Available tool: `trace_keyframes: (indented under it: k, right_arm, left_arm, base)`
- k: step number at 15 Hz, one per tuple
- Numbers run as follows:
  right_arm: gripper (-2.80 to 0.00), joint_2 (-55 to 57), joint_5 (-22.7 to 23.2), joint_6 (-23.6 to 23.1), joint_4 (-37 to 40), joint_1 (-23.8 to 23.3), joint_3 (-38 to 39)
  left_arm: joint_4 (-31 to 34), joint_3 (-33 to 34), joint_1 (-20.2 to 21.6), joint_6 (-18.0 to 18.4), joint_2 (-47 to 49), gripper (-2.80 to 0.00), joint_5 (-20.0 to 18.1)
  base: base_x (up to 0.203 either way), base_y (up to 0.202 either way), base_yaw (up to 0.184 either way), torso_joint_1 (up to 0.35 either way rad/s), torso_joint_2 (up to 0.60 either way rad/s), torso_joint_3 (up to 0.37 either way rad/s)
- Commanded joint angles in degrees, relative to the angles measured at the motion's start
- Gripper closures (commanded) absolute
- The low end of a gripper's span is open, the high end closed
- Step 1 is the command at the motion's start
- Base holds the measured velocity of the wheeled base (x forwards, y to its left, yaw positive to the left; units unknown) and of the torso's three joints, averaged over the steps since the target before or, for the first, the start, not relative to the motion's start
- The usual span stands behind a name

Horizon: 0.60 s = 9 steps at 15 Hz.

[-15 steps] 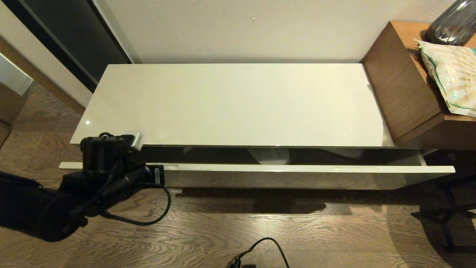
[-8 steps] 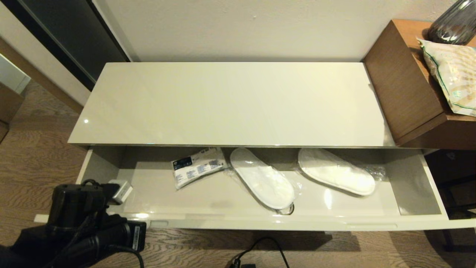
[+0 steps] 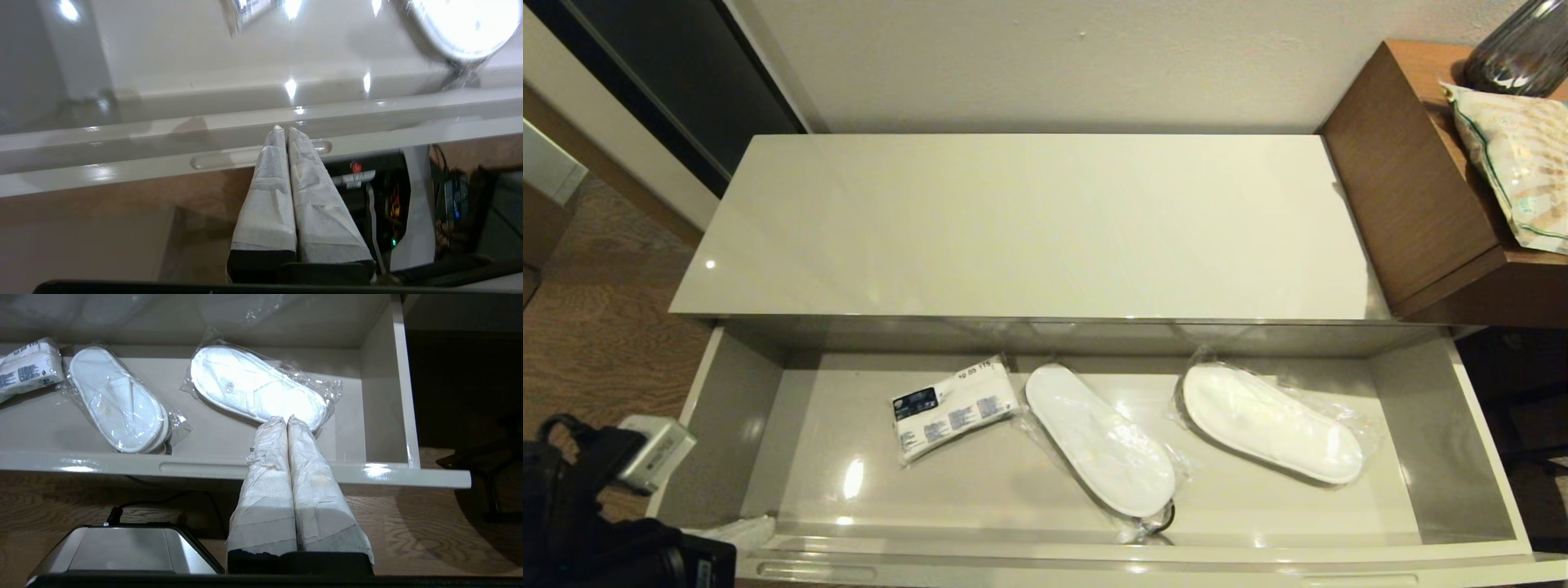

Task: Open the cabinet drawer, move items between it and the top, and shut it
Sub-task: Open the drawer

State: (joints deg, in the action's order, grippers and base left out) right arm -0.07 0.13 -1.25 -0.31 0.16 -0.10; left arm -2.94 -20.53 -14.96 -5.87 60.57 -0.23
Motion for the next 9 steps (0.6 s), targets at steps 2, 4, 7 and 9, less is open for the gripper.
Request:
trace_keyframes:
  k: [2,4,7,9]
  right_arm:
    - [0.0,0.0,0.1,-0.1,0.0,0.0,0.0]
    - [0.0,0.0,0.2,-0.2,0.0,0.0,0.0]
    - [0.0,0.0,0.1,-0.2,0.0,0.0,0.0]
    - [0.0,0.0,0.1,-0.2,0.0,0.0,0.0]
  left_arm:
    - [2.9,-2.9,0.2,0.1,-1.1,0.0,3.1]
    - [3.0,-3.2,0.2,0.0,0.7,0.0,3.8]
    - [3.4,-2.7,0.2,-0.4,3.1,0.0,3.6]
    - [3.5,-2.5,0.2,-0.5,4.2,0.0,3.7]
  base:
    - [0.0,0.0,0.0,0.0,0.0,0.0]
    - [0.0,0.0,0.0,0.0,0.0,0.0]
    - [0.0,0.0,0.0,0.0,0.0,0.0]
    - [0.0,0.0,0.0,0.0,0.0,0.0]
